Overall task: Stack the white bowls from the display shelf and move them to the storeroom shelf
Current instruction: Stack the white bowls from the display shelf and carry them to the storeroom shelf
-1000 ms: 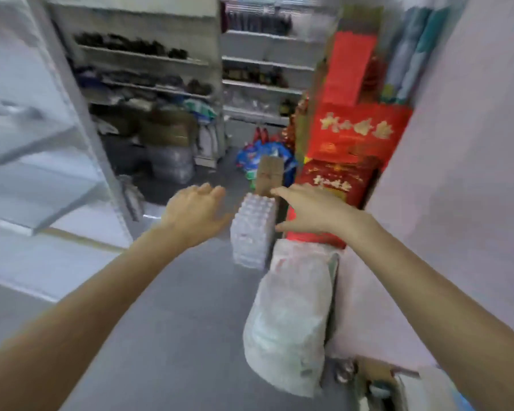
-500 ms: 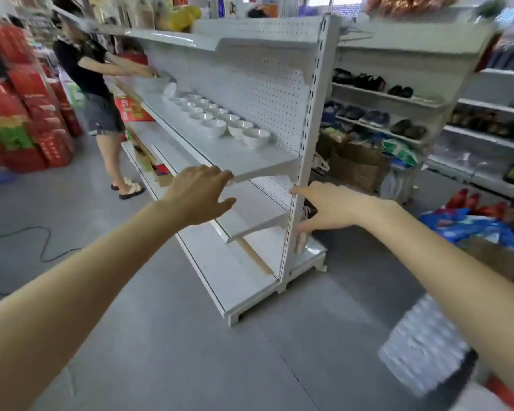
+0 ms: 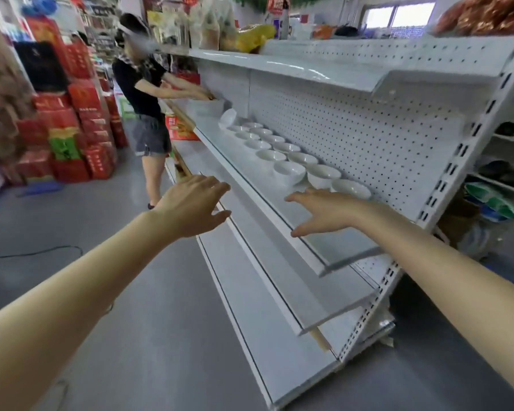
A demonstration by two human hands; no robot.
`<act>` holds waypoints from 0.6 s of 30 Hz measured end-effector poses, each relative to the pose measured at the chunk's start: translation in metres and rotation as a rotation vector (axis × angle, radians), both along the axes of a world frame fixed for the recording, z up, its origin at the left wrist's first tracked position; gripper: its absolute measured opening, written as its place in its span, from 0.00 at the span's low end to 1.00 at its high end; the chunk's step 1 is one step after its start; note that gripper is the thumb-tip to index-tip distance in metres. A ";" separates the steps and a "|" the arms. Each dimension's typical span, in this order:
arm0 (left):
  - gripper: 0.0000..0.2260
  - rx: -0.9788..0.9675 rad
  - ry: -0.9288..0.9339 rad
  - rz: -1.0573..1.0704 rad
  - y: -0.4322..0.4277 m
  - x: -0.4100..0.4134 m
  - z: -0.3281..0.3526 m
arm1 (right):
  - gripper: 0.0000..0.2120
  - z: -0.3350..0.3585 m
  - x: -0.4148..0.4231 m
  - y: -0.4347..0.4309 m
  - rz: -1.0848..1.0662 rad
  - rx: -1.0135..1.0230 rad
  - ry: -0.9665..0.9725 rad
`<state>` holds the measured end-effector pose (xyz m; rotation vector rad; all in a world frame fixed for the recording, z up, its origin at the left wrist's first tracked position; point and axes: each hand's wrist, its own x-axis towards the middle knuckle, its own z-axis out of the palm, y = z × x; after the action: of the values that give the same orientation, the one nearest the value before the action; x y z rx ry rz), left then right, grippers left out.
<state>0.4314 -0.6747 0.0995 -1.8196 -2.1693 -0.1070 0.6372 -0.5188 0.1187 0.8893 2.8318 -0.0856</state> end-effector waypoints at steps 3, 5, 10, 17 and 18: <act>0.24 -0.010 0.010 -0.039 0.040 -0.080 0.010 | 0.40 0.004 -0.071 0.039 -0.044 -0.026 0.009; 0.25 -0.031 0.024 -0.058 0.069 -0.132 0.021 | 0.40 0.009 -0.112 0.064 -0.073 -0.025 -0.015; 0.26 -0.028 -0.061 -0.104 0.137 -0.224 0.028 | 0.40 0.022 -0.190 0.125 -0.123 -0.047 -0.006; 0.26 -0.077 -0.026 -0.189 0.219 -0.316 -0.009 | 0.40 -0.004 -0.285 0.218 -0.172 -0.074 -0.044; 0.26 -0.081 -0.021 -0.193 0.234 -0.331 -0.011 | 0.40 -0.009 -0.298 0.230 -0.172 -0.072 -0.040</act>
<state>0.1003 -0.4408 0.0888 -2.0796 -2.0336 -0.0819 0.3395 -0.2885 0.1102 1.1036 2.6914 -0.1887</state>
